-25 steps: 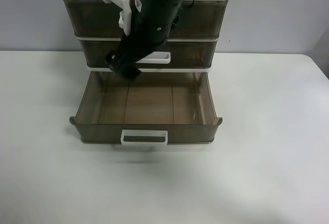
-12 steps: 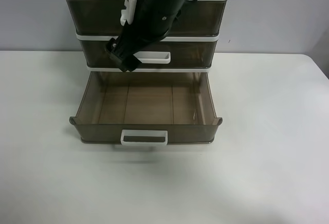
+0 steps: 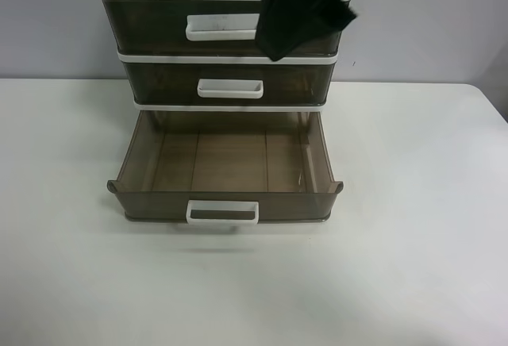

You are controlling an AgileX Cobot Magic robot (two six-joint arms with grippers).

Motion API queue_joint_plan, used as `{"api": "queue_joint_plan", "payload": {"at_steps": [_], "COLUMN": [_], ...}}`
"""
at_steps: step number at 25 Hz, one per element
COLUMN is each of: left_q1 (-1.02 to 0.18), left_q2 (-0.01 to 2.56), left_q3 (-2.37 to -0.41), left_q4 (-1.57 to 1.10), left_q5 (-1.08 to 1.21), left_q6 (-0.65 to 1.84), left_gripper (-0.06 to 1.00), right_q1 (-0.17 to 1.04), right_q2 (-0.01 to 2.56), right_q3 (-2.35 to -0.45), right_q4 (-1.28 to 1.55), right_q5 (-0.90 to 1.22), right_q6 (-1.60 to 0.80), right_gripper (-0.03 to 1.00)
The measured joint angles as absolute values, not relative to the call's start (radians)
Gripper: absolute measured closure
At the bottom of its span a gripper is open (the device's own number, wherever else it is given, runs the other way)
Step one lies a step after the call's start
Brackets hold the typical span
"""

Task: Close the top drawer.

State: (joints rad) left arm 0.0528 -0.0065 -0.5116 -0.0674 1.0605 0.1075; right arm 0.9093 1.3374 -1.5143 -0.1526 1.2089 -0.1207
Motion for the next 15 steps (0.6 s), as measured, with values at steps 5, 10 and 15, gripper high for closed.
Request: {"api": "queue_joint_plan", "payload": {"at_steps": [5,10,15], "left_q1": [0.053,0.053,0.053], "left_q2": [-0.007,-0.007,-0.007], "left_q3": [-0.512,-0.512,-0.512], "left_q4": [-0.067,-0.067,-0.067], "left_q5": [1.060,1.060,1.060], "left_q6": [0.108,0.108,0.108], "left_gripper": [-0.05,-0.05,-0.05], "right_q1": [0.909,0.909,0.909], "right_q2": [1.134,0.884,0.671], "right_q3": [-1.358,-1.170,-0.990], "right_q4": [-0.163,-0.174,-0.177], "right_q5": [1.213,1.215,1.215], "right_q6": [-0.100,-0.092,-0.087], "right_gripper": [-0.03,-0.03,-0.03]}}
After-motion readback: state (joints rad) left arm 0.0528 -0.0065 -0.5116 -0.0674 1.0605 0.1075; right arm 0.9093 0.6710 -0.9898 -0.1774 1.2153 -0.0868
